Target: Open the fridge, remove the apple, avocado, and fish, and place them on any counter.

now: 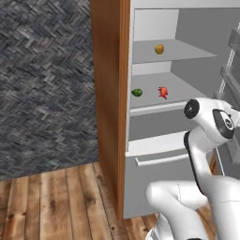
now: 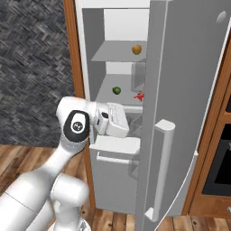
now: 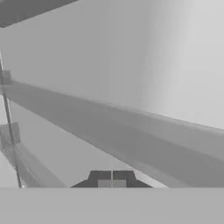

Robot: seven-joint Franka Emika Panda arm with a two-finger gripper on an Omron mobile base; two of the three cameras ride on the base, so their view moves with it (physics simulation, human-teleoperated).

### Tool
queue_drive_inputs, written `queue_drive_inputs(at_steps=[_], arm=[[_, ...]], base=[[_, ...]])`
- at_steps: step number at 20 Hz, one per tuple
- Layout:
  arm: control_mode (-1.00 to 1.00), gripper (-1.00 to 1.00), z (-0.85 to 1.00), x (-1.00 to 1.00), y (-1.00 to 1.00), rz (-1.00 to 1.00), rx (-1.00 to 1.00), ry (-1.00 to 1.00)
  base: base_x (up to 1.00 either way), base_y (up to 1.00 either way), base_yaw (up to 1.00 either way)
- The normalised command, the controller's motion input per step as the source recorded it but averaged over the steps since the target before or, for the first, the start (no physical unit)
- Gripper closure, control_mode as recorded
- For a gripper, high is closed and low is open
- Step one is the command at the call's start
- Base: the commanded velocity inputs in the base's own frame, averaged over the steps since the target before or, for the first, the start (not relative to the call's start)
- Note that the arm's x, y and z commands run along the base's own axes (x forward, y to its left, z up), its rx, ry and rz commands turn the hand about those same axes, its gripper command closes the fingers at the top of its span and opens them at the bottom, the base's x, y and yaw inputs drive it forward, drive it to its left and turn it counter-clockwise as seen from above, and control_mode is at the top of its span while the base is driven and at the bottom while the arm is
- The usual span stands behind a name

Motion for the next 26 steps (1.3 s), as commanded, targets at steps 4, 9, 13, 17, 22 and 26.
queue_drive_inputs(at_steps=[4, 9, 13, 17, 22, 26], arm=[[-1.0, 1.0, -0.13, 0.07, -0.87, -0.1, -0.12, -0.11], [-1.0, 1.0, -0.25, 0.07, -0.94, -0.08, -0.04, -0.03], [-1.0, 1.0, 0.01, -0.01, -0.3, 0.01, 0.15, 0.0], [-1.0, 1.0, 0.16, 0.0, 0.78, 0.19, 0.02, 0.0], [-1.0, 1.0, 0.4, 0.23, 0.96, 0.51, 0.16, 0.24], [-1.0, 1.0, 0.14, 0.36, 0.41, 0.74, 0.53, 0.62]], base=[[0.0, 0.0, 0.0], [0.0, 0.0, 0.0], [0.0, 0.0, 0.0], [0.0, 0.0, 0.0], [0.0, 0.0, 0.0], [0.0, 0.0, 0.0]])
